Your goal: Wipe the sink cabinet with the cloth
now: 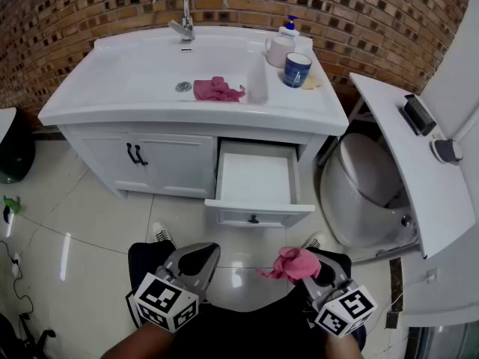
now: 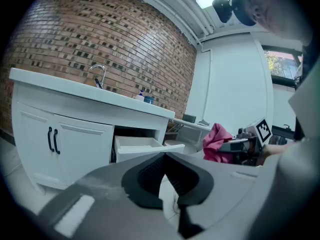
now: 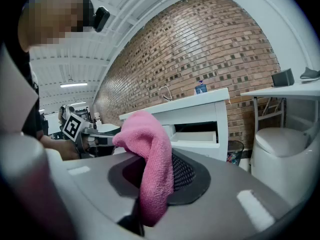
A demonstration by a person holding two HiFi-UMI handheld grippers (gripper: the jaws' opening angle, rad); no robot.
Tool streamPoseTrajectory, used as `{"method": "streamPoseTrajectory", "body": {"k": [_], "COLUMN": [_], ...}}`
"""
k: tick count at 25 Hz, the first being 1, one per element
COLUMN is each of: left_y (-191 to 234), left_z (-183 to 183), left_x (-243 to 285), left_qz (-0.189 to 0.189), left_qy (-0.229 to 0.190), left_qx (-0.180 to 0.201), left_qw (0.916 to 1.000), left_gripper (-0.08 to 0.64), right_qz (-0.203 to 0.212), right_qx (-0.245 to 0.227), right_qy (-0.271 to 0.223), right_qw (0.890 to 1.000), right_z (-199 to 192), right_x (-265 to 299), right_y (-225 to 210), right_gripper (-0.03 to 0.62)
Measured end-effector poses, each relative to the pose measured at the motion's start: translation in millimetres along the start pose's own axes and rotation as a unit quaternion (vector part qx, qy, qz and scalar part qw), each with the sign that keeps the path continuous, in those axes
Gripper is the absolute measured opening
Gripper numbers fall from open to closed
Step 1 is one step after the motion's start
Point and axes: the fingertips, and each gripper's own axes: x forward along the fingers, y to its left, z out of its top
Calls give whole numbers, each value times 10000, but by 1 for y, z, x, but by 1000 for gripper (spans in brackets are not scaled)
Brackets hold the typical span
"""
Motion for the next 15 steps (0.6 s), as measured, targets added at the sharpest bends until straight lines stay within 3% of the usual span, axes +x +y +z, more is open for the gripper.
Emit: {"method": "streamPoseTrajectory", "body": {"k": [8, 15], "left_y": [28, 92], "left_z": [37, 79], "left_x": [25, 46], "left_qz": [2, 352], "left_qy": [-203, -497], "left_qx": [229, 359], "left_qw": [9995, 9975], "left_gripper": [6, 6], "right_qz": [24, 109], "right_qx": [-639, -985], "right_qy": [-455, -542], "right_qw": [9969, 9936], "right_z": [65, 121], "right_x": [45, 101], "right_y": [-18, -42], "right_gripper": [81, 81]}}
